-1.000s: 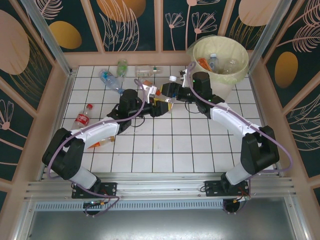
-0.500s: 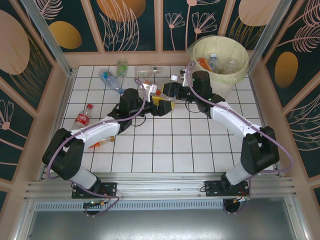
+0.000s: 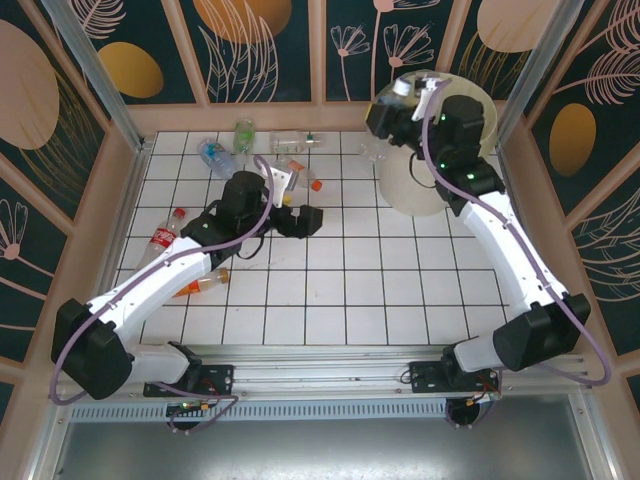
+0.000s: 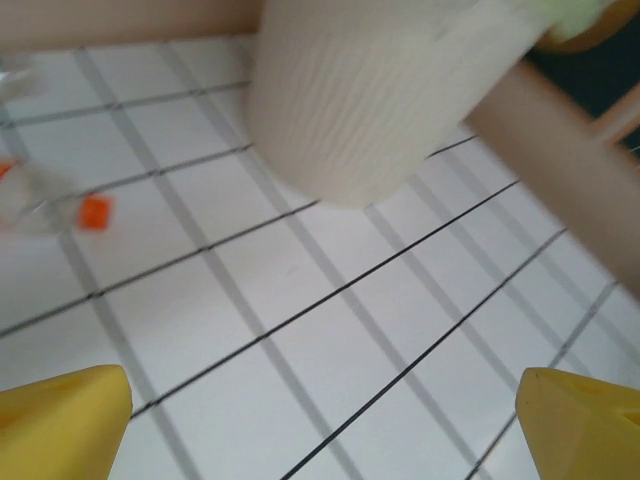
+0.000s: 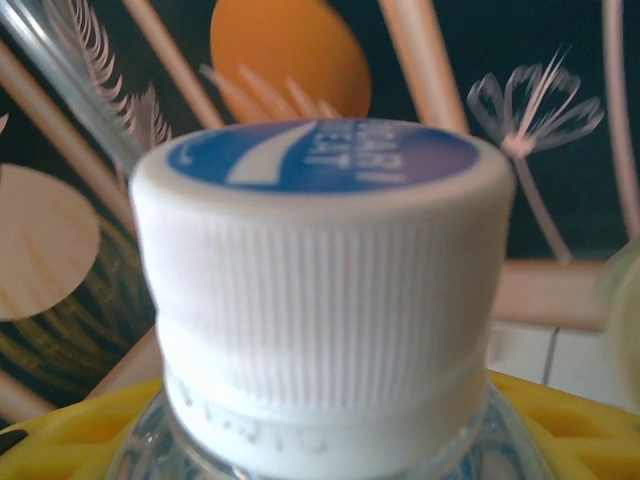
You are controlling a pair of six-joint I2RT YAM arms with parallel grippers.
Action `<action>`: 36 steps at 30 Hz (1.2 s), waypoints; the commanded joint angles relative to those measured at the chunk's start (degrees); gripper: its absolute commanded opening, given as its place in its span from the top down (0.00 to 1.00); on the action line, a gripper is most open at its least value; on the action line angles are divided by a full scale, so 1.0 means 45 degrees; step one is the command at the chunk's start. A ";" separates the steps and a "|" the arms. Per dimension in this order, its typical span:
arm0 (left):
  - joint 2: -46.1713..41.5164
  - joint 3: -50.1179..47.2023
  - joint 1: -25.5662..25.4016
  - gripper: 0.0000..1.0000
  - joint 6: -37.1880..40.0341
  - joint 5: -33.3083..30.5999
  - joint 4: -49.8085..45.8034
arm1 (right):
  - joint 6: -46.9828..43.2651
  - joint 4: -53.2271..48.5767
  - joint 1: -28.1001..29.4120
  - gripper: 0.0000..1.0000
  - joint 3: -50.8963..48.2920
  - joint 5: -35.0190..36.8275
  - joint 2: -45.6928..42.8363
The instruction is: Put the plastic bottles in the bin
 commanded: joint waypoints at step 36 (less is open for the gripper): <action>-0.2856 -0.4721 0.5237 0.01 -0.5148 -0.5243 -0.4572 | -0.2022 -0.6417 -0.4049 0.39 0.8934 0.4157 0.8891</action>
